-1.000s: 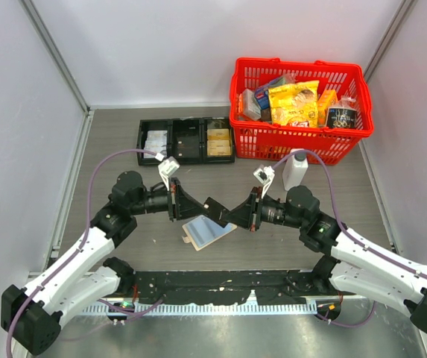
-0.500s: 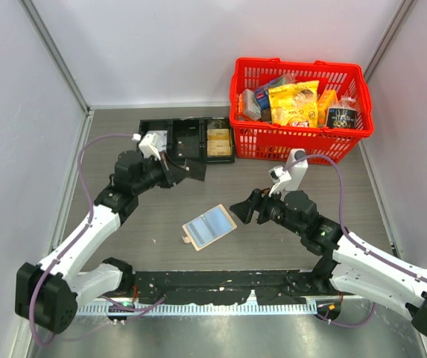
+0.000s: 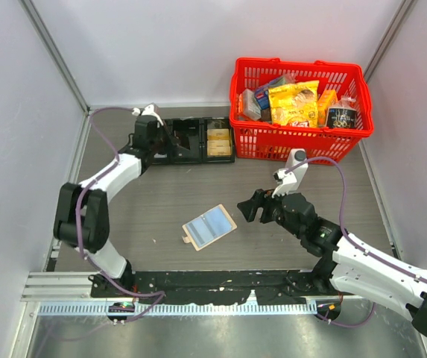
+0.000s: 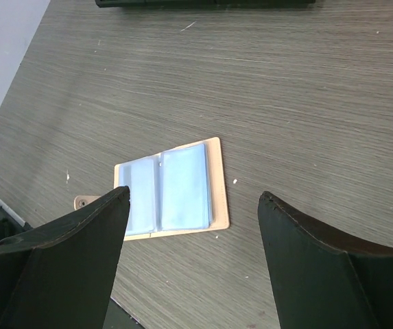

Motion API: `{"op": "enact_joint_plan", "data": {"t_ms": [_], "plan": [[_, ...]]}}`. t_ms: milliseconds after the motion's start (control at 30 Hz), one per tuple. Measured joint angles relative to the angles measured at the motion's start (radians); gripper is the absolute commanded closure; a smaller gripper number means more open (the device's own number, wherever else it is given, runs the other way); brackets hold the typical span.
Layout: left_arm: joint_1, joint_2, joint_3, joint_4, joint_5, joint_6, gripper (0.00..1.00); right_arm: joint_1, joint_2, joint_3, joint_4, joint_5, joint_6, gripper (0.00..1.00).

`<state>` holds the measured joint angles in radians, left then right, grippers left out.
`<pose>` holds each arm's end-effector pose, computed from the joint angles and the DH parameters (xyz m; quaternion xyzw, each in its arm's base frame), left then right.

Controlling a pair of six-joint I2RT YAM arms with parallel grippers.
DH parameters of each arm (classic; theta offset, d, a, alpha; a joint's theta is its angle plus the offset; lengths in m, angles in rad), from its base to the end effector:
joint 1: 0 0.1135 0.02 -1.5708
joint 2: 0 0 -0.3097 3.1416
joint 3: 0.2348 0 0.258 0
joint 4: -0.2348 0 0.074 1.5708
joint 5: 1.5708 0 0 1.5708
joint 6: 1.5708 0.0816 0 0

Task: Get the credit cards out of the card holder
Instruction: Place the credit card in the storage box.

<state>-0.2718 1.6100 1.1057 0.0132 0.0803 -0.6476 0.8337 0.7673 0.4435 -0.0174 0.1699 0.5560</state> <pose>0.4007 -0.1185 0.2810 -0.1398 0.8459 -0.2587 0.4450 0.1444 0.1385 0.2539 -0.0642 0.8129 0.3147 0.4858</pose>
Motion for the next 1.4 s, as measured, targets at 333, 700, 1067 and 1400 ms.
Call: {"op": "enact_joint_plan", "data": {"t_ms": [333,700,1067,1400], "plan": [[0.006,0.257,0.167,0.004,0.039,-0.035,0.95,0.0,-0.004,-0.002,-0.008,0.024,-0.024,0.2],[0.006,0.319,0.254,-0.056,0.014,-0.034,0.52,0.0,-0.004,-0.002,-0.037,0.032,-0.032,0.2],[-0.003,0.079,0.241,-0.282,-0.101,0.001,0.44,0.0,0.055,0.072,-0.145,0.041,-0.031,0.2],[-0.187,-0.385,-0.061,-0.451,-0.195,-0.04,0.39,0.068,0.359,0.222,-0.269,0.082,-0.01,0.2]]}}
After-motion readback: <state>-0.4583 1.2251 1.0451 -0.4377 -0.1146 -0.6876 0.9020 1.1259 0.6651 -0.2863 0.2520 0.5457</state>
